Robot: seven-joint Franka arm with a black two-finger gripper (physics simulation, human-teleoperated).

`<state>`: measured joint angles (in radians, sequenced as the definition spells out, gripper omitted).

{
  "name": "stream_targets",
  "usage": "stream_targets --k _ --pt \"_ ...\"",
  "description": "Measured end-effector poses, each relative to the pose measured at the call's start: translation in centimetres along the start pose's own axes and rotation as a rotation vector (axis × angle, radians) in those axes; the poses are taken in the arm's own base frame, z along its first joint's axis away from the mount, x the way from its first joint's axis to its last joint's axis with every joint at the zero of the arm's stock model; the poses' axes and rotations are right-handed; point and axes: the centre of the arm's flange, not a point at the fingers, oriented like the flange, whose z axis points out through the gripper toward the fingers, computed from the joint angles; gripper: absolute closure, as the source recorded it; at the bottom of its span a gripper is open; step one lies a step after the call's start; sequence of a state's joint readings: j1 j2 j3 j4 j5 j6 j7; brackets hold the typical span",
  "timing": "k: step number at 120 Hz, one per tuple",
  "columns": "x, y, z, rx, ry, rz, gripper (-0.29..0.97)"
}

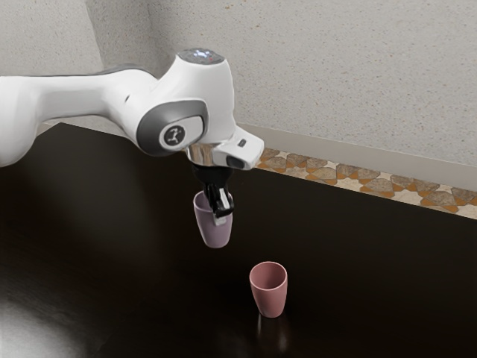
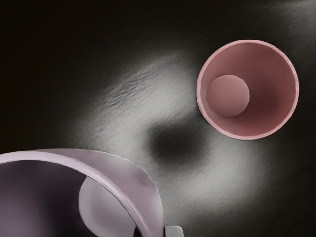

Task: Place the left cup onto the right cup

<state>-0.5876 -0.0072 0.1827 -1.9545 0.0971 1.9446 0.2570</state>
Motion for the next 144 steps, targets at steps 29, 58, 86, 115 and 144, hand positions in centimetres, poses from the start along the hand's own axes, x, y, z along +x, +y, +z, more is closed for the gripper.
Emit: stream_targets --k 29,58,86,115,144 --pt "1.4 2.3 0.1 0.000 0.001 0.045 0.78" --pt "3.0 3.5 0.2 0.005 0.003 0.069 0.78" --pt "4.3 4.0 0.4 0.008 0.007 0.081 0.78" --pt "5.3 5.7 0.6 0.005 0.007 0.109 0.78" --pt "6.0 6.8 1.1 0.000 0.004 0.125 0.78"
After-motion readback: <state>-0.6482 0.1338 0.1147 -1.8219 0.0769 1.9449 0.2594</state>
